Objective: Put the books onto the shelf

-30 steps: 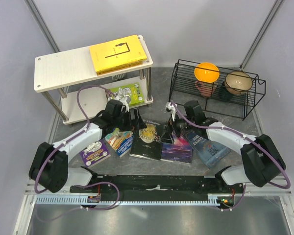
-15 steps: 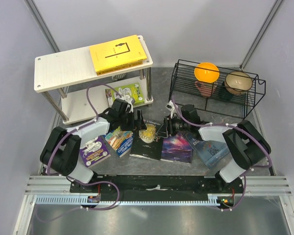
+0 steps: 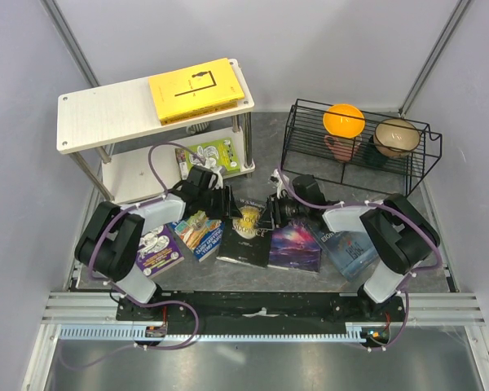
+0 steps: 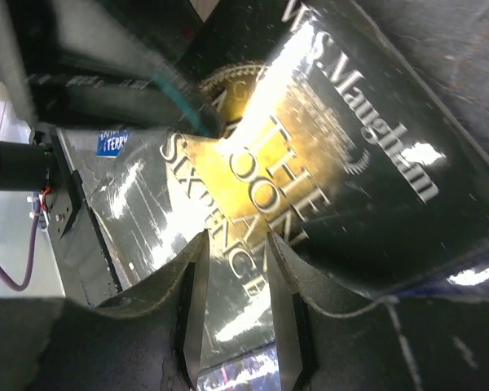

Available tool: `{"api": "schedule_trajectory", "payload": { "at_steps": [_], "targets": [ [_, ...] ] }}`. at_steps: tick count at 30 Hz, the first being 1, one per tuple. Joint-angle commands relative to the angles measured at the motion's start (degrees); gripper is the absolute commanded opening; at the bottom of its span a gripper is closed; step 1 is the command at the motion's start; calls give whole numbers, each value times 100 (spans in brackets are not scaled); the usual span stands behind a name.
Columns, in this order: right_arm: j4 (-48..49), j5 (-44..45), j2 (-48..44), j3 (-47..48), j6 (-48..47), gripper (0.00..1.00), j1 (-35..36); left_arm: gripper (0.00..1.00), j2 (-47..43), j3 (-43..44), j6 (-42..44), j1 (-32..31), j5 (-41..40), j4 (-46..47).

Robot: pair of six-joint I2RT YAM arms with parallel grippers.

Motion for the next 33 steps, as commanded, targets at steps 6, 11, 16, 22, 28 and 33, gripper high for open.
{"api": "schedule_trajectory", "payload": {
  "at_steps": [6, 11, 16, 22, 28, 33],
  "targets": [
    [-430, -14, -340, 151, -576, 42, 290, 2, -1061, -312, -749, -31, 747, 761],
    [-983, -602, -1184, 388, -1445, 48, 422, 2, -1994, -708, -1074, -31, 782, 761],
    [-3837, -850, -1334, 1791, -3747, 63, 484, 2, -3135, -1199, -1795, -31, 826, 918],
    [-6248, 1, -1422, 3172, -5603, 87, 449, 1, -4209, -1622, -2051, -48, 896, 1156],
    [-6162, 161, -1905, 3527, -4859, 98, 98, 2, -5203, -1930, -2603, -40, 756, 1358],
    [-5775, -119, -2256, 3377, -3690, 98, -289, 2, -5783, -1895, -3131, -40, 493, 1613]
  ]
}}
